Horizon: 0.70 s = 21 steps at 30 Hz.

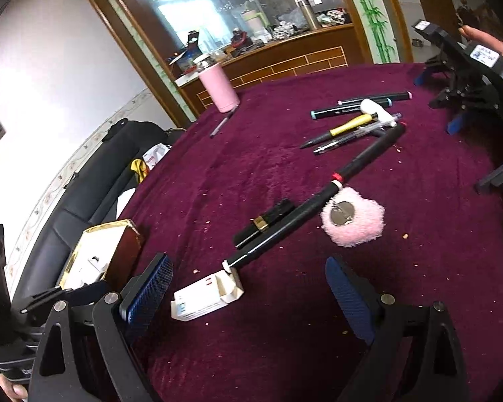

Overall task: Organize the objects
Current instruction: 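Move both grippers back over the table toward the white lipstick box, then grasp the white lipstick box with the left gripper and lift it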

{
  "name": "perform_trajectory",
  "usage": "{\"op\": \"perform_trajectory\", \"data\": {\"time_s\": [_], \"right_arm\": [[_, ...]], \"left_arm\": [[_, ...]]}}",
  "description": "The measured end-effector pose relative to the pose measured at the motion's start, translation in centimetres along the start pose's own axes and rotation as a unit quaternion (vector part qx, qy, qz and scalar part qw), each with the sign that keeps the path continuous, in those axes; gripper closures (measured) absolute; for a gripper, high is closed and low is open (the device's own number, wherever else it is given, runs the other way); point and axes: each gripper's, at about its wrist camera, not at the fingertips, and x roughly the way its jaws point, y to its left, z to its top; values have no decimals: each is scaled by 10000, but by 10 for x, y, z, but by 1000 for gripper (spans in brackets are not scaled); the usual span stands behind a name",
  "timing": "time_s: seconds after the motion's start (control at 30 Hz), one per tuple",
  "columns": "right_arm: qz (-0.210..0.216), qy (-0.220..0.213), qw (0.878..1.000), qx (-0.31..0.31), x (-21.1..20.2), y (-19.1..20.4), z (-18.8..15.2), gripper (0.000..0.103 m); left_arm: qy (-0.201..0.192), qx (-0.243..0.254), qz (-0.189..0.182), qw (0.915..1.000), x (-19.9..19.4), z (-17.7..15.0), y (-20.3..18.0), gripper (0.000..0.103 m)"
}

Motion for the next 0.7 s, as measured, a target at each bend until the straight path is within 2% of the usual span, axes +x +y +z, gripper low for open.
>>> {"op": "perform_trajectory", "data": {"time_s": [0.43,0.7], "right_arm": [[-147,68,9998,93,5,-11,1,7],[-184,75,9997,110,6,-13,2,7]], "left_arm": [[148,130,-33,9998,26,0,-2,48],[373,670,-67,9970,52,5,-19,48]]}}
